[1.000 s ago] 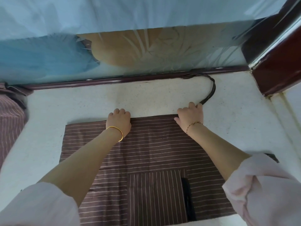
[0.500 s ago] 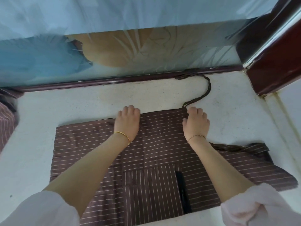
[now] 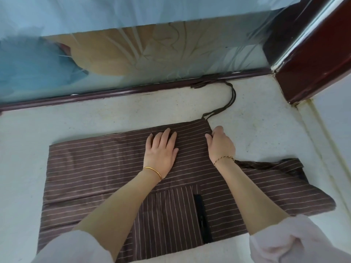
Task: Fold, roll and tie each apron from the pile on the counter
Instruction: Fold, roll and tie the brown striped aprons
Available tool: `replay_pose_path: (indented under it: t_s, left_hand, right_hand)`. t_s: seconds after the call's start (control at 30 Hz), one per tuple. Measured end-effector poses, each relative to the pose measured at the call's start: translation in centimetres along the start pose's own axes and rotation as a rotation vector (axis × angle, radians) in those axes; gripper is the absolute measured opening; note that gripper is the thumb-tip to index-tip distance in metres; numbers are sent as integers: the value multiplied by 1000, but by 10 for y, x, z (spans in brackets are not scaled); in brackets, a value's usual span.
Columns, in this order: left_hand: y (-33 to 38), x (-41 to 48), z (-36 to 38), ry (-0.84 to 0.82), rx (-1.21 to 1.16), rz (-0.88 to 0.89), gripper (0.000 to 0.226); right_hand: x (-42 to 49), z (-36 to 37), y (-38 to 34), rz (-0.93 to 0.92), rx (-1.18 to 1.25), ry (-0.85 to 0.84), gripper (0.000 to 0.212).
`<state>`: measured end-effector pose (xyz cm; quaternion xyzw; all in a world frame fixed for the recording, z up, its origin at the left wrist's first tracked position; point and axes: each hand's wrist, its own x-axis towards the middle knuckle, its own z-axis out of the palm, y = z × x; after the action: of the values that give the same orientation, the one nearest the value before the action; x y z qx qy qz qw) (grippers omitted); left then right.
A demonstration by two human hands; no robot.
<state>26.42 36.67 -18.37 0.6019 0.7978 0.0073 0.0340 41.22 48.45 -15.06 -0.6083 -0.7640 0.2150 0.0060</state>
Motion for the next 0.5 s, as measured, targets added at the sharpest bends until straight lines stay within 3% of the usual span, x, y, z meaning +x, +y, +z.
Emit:
replay_pose_path:
  t_s: [0.37, 0.5]
  left_hand:
    - [-7, 26, 0, -123, 11, 35, 61]
    - [13, 8, -18, 110, -187, -58, 45]
  right_hand:
    - [18, 10, 13, -178, -143, 128, 29]
    - [10, 3, 1, -214, -149, 349, 37]
